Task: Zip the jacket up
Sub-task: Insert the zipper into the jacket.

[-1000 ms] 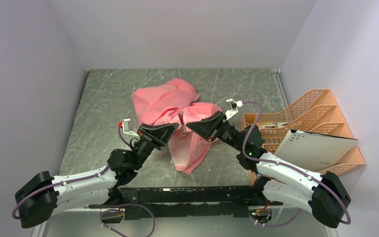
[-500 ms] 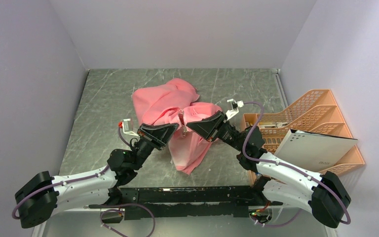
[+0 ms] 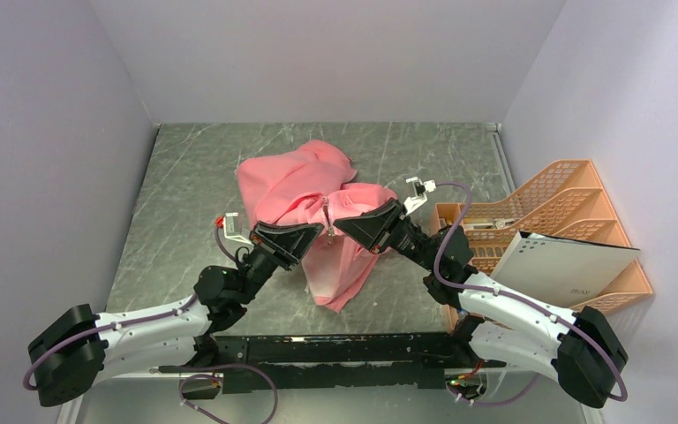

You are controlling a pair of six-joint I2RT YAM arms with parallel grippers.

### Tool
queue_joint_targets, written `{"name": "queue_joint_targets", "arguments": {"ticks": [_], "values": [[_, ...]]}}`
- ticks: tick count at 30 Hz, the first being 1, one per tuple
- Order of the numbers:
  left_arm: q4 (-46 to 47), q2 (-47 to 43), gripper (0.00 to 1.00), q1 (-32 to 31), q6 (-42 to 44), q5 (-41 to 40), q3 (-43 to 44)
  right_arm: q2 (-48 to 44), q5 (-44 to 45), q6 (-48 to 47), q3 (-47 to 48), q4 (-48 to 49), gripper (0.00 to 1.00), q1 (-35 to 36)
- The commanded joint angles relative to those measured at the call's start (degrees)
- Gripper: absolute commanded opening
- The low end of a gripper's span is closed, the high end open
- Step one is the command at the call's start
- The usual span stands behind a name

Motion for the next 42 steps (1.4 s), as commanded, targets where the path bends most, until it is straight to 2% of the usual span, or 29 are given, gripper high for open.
{"name": "queue_joint_targets", "arguments": {"ticks": [1, 27, 42], "values": [[5.85, 0.19, 0.05, -0.3, -0.48, 3.65, 2.74, -0.51, -0.9, -0.04, 1.62, 2.06, 0.0, 0.14], [1.77, 0.16, 0.05, -0.34, 1.33, 6.31, 4.05, -3.33, 4.22, -0.08, 0.47, -0.67, 0.0, 0.1], [-4.36, -1.91, 0.05, -0.38, 3.47, 3.17, 4.33, -2.22, 3.49, -0.18, 2.03, -3.79, 0.0, 0.14]]}}
